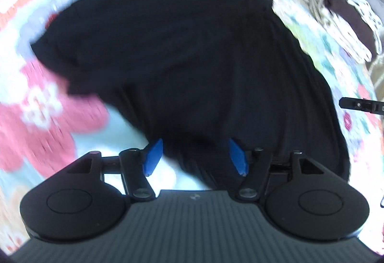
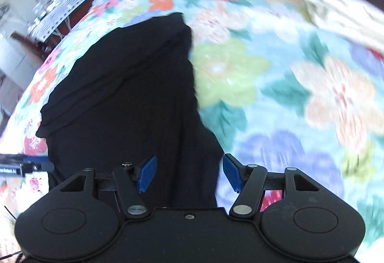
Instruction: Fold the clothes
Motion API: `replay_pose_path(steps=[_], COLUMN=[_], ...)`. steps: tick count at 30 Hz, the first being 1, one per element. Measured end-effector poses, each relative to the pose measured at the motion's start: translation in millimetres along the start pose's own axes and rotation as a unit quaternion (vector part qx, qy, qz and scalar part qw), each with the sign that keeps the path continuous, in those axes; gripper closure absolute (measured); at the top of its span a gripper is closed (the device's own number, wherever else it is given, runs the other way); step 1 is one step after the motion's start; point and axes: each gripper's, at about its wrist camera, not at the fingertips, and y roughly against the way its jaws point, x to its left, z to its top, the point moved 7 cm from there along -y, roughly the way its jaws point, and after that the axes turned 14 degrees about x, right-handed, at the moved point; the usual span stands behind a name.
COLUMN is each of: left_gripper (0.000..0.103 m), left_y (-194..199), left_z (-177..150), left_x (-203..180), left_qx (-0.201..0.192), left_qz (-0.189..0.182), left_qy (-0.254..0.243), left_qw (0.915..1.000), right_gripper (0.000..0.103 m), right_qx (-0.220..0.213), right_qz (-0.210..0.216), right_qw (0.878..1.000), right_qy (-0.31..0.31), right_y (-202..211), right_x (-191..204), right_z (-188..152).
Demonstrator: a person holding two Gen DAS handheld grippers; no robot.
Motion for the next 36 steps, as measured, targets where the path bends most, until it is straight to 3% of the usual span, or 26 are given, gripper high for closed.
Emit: replay_pose_path(steps=[3,6,8,12,16,17,18,19,20,21,24,29,32,36], left_gripper=[0.035,0.034,0.033,0.030,0.034,0.038,0.051,0.071,0.078,0.084,0.089,0.093,0.093,0.093], left_y=[-8,-15,-19,-23,-33,-32,-32,-31,-30,-29,-26,-15,-1,17], left_z=[-17,-34,-44,-54,-48,-45,-42,-41,-40,-40,-40,-33,-26,-4], left_x=[-13,-28,-36,-47,-51,-50,-50,-48,-47,-46,-46,-54,-59,-50], left_qx=[0.027,0.051,0.062,0.060,0.051,0.040,0.031,0.024,0.017,0.012,-0.005,-0.059,-0.106,-0.145], left_qz=[-0.051,-0.102,-0.115,-0.107,-0.113,-0.115,-0.110,-0.098,-0.085,-0.082,-0.090,-0.054,-0.021,-0.023], left_qy=[-0.006,-0.016,-0.024,-0.034,-0.035,-0.030,-0.034,-0.040,-0.044,-0.049,-0.056,-0.084,-0.107,-0.095], left_qw=[0.9983,0.9934,0.9912,0.9919,0.9917,0.9921,0.9929,0.9941,0.9953,0.9954,0.9944,0.9932,0.9884,0.9845], right_gripper=[0.037,0.037,0.036,0.032,0.027,0.029,0.041,0.053,0.081,0.092,0.094,0.095,0.095,0.095], right_qx=[0.023,0.052,0.071,0.117,0.103,0.092,0.078,0.065,0.053,0.041,0.006,-0.046,-0.062,-0.062], right_qz=[0.038,0.073,0.105,0.186,0.201,0.204,0.203,0.202,0.195,0.184,0.164,0.160,0.155,0.142], right_qw=[0.998,0.995,0.991,0.975,0.973,0.974,0.975,0.976,0.978,0.981,0.986,0.985,0.985,0.985], right_qy=[-0.035,-0.050,-0.052,-0.036,-0.037,-0.045,-0.049,-0.053,-0.051,-0.040,-0.003,0.040,0.050,0.076], right_y=[-5,-10,-14,-21,-33,-34,-35,-36,-36,-36,-31,-15,-11,-13], right_x=[-15,-21,-15,5,18,19,21,23,25,30,47,75,85,101], right_z=[-19,-43,-58,-87,-93,-90,-86,-83,-79,-75,-62,-40,-14,37])
